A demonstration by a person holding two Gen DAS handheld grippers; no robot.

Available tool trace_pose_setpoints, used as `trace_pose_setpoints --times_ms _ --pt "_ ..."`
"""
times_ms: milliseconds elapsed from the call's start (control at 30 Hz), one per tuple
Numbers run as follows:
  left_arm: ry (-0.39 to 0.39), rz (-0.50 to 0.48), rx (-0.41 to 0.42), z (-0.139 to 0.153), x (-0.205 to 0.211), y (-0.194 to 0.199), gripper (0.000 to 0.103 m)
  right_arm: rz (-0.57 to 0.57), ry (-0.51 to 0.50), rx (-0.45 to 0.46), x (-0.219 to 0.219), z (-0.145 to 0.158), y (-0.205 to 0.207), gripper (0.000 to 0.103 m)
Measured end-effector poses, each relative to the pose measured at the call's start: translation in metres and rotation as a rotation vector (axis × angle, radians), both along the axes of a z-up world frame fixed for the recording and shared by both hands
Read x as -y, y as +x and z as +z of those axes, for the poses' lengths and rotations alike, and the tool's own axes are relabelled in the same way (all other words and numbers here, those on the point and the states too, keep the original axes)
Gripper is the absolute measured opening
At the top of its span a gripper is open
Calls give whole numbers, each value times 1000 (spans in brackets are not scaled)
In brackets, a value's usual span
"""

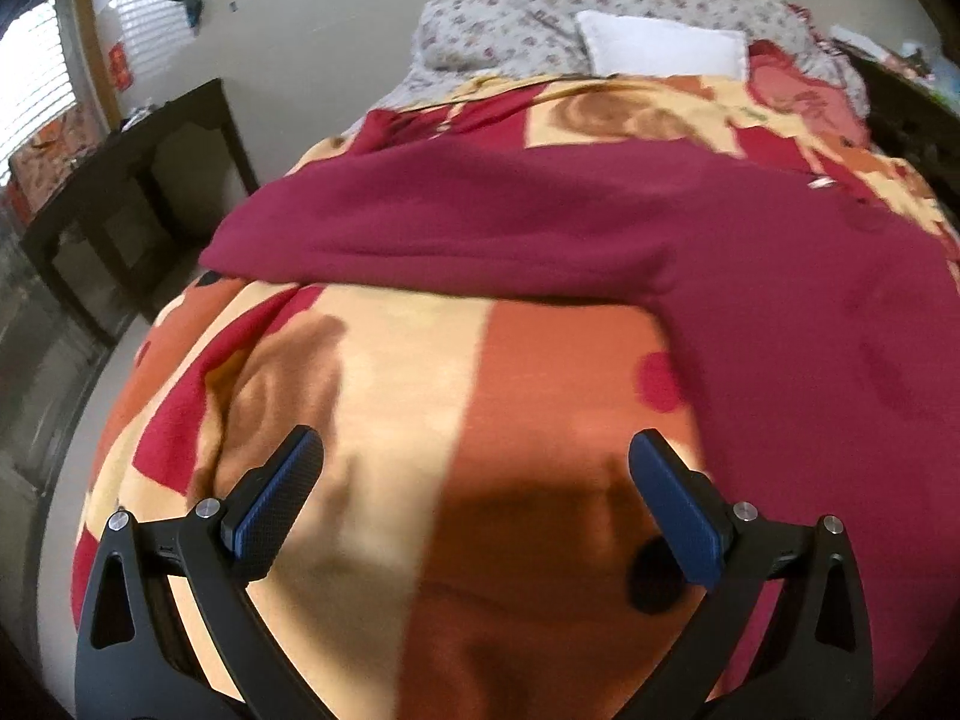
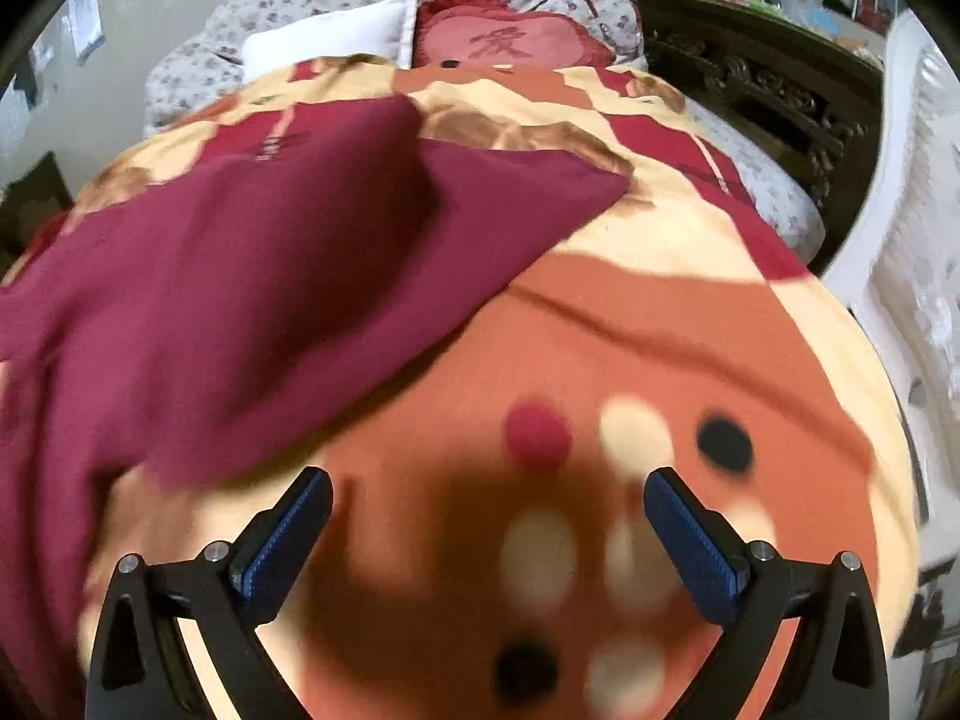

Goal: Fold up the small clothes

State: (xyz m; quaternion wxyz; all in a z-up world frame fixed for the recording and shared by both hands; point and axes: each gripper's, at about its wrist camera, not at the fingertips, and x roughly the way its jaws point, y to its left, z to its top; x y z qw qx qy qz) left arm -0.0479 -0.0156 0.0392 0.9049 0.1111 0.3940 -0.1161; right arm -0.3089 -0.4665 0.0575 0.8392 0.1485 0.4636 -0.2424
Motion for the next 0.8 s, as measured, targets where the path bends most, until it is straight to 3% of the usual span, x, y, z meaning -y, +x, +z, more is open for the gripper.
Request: trace_pose_setpoints --times_ms 167,433,533,667,800 --pt "-35 -55 22 17 18 -16 103 26 -9 109 -44 63 -34 103" --pt "-34 -96 37 35 39 -30 103 185 -42 204 -112 156 -44 103" --pt "-37 -111 44 41 44 -36 102 221 0 264 -122 185 -48 103" --pt "-37 -132 49 47 52 -40 103 247 29 355 -132 209 -50 103" --pt "-36 -137 48 50 59 -41 103 230 83 381 -137 204 -28 103"
